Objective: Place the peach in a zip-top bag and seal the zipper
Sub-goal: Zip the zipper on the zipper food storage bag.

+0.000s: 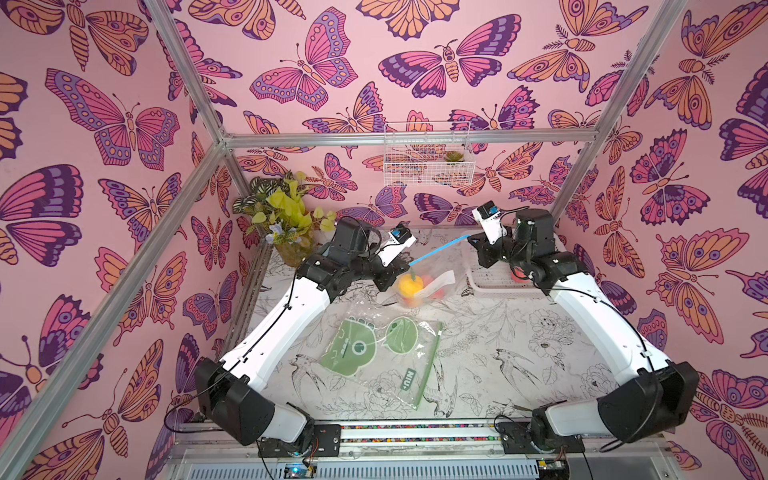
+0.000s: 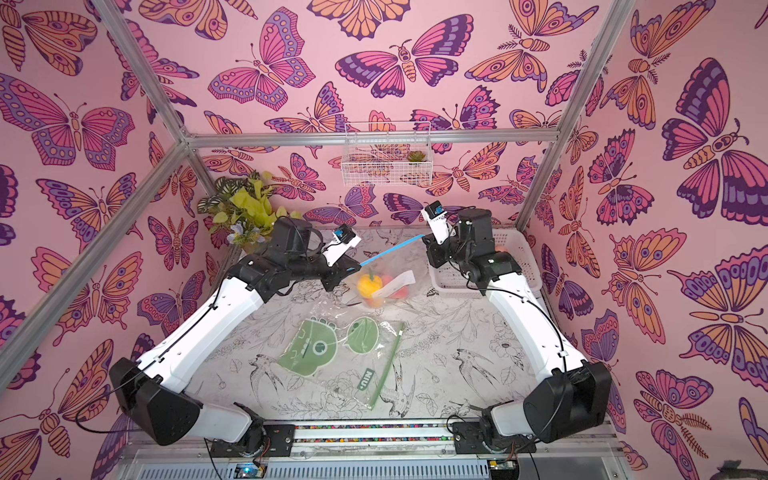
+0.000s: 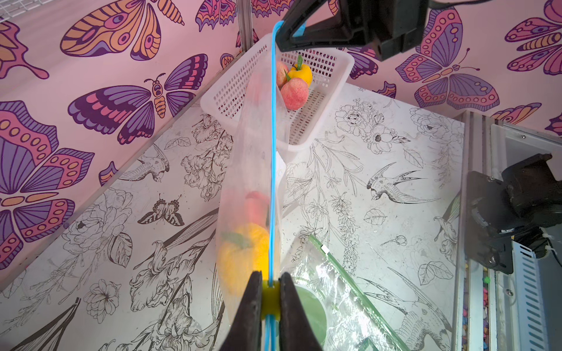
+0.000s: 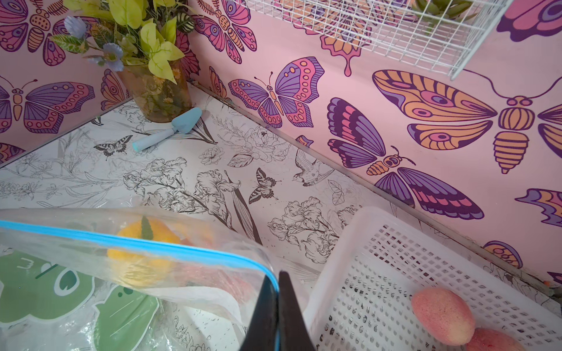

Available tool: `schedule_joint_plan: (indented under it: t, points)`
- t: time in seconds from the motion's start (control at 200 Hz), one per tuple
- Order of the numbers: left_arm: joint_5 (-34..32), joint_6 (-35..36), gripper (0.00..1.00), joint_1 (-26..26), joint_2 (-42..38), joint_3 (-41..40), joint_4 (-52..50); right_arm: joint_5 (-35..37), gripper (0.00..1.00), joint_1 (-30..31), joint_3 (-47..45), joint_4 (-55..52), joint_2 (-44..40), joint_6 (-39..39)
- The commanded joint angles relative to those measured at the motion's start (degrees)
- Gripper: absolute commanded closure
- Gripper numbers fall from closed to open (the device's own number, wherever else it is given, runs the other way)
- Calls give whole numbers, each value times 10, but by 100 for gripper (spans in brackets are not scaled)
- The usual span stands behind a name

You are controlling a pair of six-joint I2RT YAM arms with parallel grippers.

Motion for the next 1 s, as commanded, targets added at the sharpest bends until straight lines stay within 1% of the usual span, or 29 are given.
schedule_joint_plan:
  t: [0.0,0.37,0.576,0.676,0.721,0.786,0.881,0.996]
  points:
    - [-17,-11,88,12,-25,-21,-24,49,100,-12,11,16,5,11]
    - [-29,-20,88,20,-54,-61,-12,44,100,-12,14,14,8,12]
    - [-22,-26,88,21,-57,-69,-6,34,100,-12,14,14,7,12]
    - [-15,-28,87,21,-56,-66,-1,13,100,-12,12,14,5,9]
    - [-10,-30,83,21,-54,-63,1,0,100,-12,9,17,3,6]
    - [-2,-30,71,21,-50,-51,4,-16,100,-11,5,21,0,2]
    - [6,-34,59,21,-38,-29,9,-32,100,-10,0,26,-3,-4]
    - [14,-32,50,21,-19,-2,19,-40,100,-7,0,26,-4,-9]
